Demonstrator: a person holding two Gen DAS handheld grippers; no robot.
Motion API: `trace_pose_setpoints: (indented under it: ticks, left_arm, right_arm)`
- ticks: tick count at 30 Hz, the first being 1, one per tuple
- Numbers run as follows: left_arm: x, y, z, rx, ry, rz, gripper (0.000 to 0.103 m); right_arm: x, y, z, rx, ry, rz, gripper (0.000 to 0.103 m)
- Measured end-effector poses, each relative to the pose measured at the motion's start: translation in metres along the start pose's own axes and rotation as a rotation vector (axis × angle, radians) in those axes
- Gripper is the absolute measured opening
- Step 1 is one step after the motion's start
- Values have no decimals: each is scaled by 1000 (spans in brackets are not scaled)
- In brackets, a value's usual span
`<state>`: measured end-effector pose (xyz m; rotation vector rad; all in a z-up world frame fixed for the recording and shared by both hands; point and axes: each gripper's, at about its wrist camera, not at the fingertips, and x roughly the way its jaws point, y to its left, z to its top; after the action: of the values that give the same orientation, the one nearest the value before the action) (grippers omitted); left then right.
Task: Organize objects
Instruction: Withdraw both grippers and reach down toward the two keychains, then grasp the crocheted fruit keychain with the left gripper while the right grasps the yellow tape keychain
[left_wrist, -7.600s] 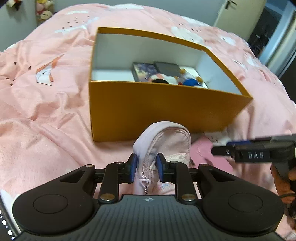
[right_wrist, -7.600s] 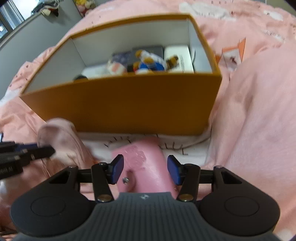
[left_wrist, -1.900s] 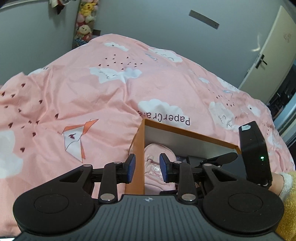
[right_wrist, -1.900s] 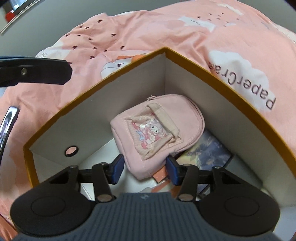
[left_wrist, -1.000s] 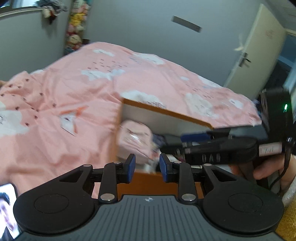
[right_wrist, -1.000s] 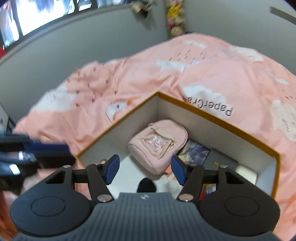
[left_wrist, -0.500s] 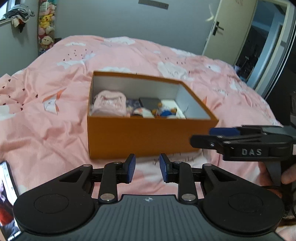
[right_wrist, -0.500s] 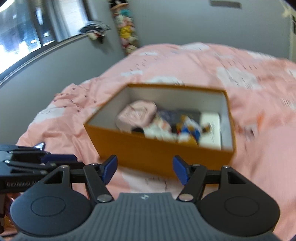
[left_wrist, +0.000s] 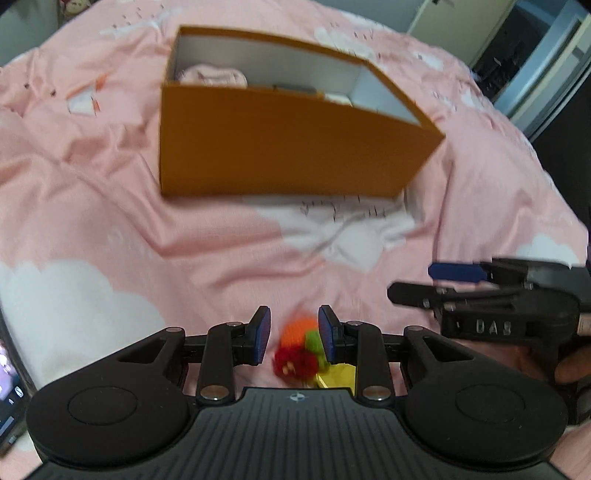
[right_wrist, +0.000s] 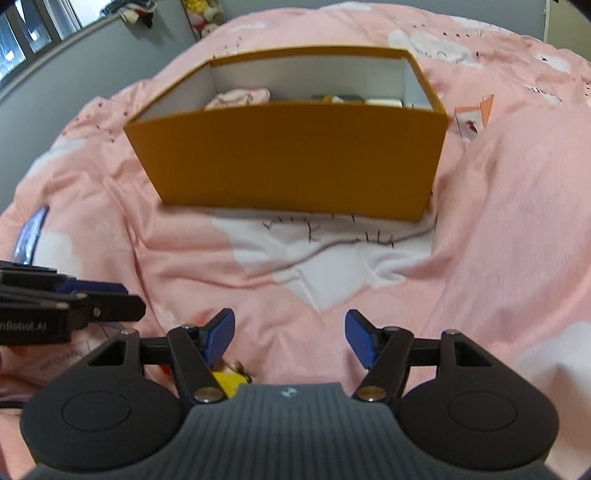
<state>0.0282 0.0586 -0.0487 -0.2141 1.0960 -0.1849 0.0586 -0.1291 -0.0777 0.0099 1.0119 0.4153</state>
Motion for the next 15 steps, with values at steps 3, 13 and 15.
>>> trace_pose_setpoints:
  ticks: [3,13,15]
  left_arm:
    - [8,-7,-5,42,45,-5,52]
    - [47,-26,-12,160,139,58,59]
    - [53,-26,-12,168,147,70,58]
  right_arm:
    - [3,-2,-3,11,16,16,68]
    - [17,-8,-7,39,100,51,67]
    - [20,-9,-7,44,113,56,67]
